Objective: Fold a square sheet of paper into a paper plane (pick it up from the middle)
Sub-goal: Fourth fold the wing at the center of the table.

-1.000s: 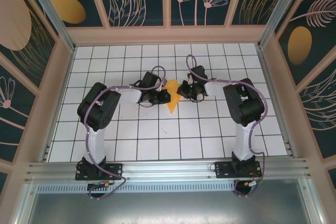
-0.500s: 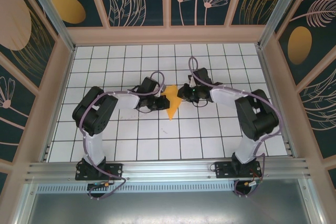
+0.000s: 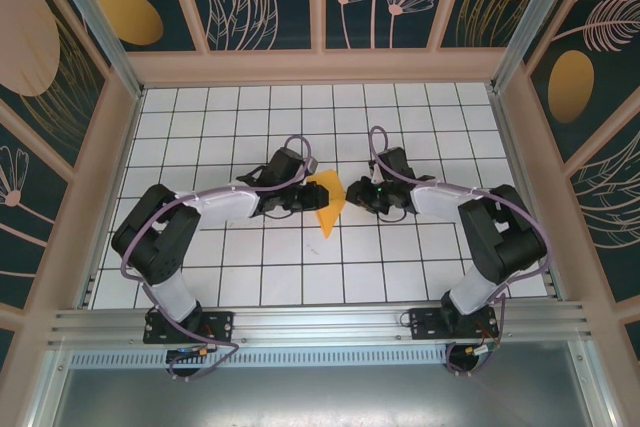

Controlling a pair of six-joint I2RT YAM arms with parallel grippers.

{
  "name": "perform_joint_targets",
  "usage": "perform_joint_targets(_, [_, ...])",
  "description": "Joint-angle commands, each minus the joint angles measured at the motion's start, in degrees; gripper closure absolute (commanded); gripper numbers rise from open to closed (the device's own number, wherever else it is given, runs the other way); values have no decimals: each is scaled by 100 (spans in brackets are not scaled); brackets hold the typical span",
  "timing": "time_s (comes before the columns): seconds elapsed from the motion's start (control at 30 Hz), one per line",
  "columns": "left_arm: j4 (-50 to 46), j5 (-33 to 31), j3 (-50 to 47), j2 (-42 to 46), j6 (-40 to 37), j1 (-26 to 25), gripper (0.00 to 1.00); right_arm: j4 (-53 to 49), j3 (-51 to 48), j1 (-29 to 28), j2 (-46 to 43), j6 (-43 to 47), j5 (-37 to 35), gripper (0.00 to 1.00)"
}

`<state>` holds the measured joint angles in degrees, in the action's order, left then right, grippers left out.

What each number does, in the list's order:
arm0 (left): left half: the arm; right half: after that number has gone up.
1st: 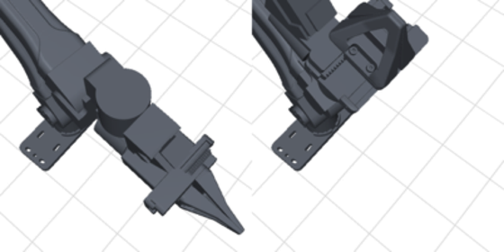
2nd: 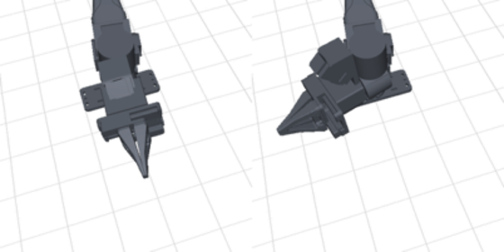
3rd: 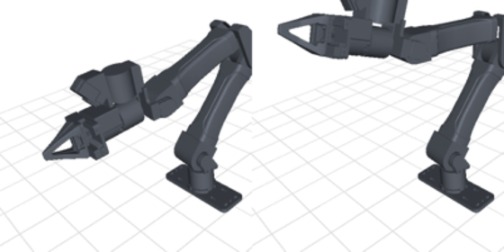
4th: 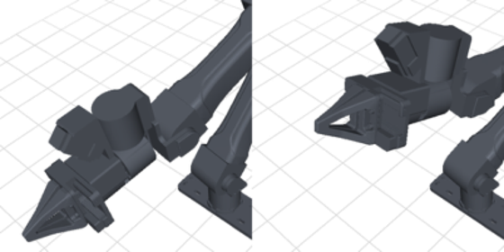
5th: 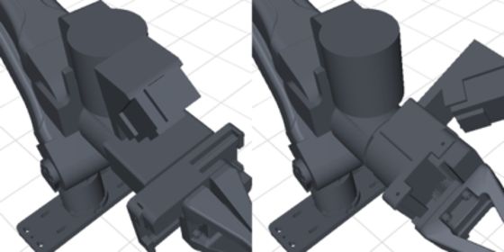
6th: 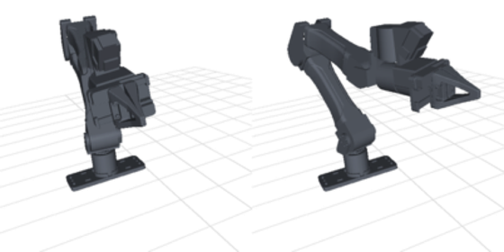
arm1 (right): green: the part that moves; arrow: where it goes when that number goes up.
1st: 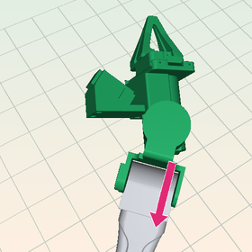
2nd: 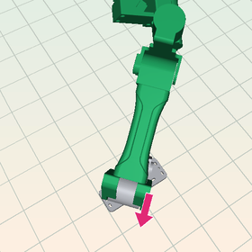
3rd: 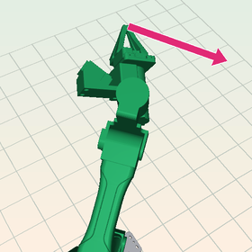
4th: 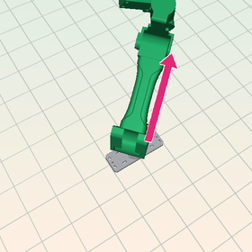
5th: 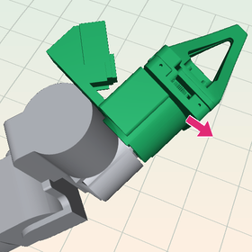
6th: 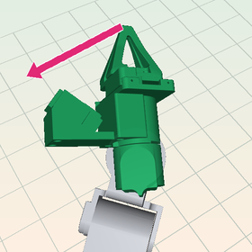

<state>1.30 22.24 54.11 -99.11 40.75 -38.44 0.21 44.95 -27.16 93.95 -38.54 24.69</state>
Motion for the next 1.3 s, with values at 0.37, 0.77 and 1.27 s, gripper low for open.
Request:
perform_joint_targets(0.37, [-929,-531,707,-506,-481,-258,83,630,308,140,544,-167,454,71])
perform_joint_targets(0.77, [-887,-921,520,-880,-489,-255,91,621,398,139,806,-180,559,69])
perform_joint_targets(1.27, [-706,-760,337,-971,-524,-261,91,715,537,51,1046,-205,685,69])
